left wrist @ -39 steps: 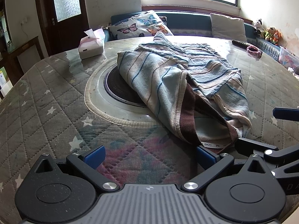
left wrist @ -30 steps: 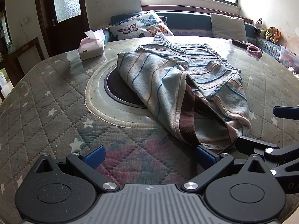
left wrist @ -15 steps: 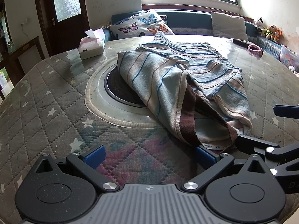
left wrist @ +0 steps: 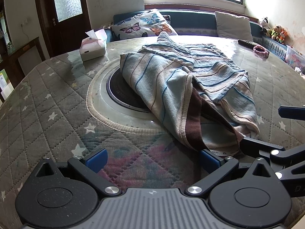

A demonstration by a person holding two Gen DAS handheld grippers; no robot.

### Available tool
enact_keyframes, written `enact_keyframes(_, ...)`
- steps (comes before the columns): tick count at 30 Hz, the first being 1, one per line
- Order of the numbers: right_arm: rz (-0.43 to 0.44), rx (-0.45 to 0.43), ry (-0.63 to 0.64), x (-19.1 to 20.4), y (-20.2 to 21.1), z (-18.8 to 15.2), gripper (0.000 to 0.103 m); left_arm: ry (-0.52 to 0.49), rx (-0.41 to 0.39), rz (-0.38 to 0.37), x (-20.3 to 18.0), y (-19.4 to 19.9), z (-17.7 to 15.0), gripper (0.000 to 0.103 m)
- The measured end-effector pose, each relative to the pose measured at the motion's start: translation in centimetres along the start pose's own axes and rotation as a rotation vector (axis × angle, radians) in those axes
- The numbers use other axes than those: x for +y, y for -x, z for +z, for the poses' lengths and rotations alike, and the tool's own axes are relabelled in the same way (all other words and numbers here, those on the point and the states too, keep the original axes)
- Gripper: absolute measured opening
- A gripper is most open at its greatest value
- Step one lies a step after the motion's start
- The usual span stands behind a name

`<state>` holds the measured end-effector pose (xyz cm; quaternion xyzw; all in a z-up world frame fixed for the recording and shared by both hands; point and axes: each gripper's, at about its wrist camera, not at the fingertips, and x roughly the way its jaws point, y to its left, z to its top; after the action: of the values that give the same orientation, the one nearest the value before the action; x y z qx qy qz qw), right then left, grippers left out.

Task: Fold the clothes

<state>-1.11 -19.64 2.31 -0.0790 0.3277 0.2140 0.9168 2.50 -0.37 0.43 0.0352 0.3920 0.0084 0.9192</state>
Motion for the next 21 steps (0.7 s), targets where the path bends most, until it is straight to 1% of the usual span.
enact_keyframes(7, 0.001, -0.008, 0.007, -0.5, -0.4, 0.8, 0.103, -0.011, -0.036, 0.008, 0.4, 0.2, 1.5, 0.103)
enact_keyframes(14, 0.003, -0.009, 0.012, -1.6, -1.3, 2.2, 0.102, -0.035, -0.09, -0.017, 0.4, -0.1, 4.3, 0.102)
enact_keyframes(16, 0.005, -0.006, 0.009, -2.0, -1.7, 2.8, 0.099, -0.044, -0.105, -0.022, 0.3, -0.4, 5.1, 0.102)
enact_keyframes(19, 0.003, 0.002, 0.0, -2.7, -2.5, 3.7, 0.094, -0.048, -0.118, -0.022, 0.3, -1.0, 6.0, 0.1)
enact_keyframes(21, 0.005, 0.01, -0.007, -3.2, -3.3, 4.4, 0.088, -0.042, -0.114, -0.015, 0.8, -1.4, 6.3, 0.098)
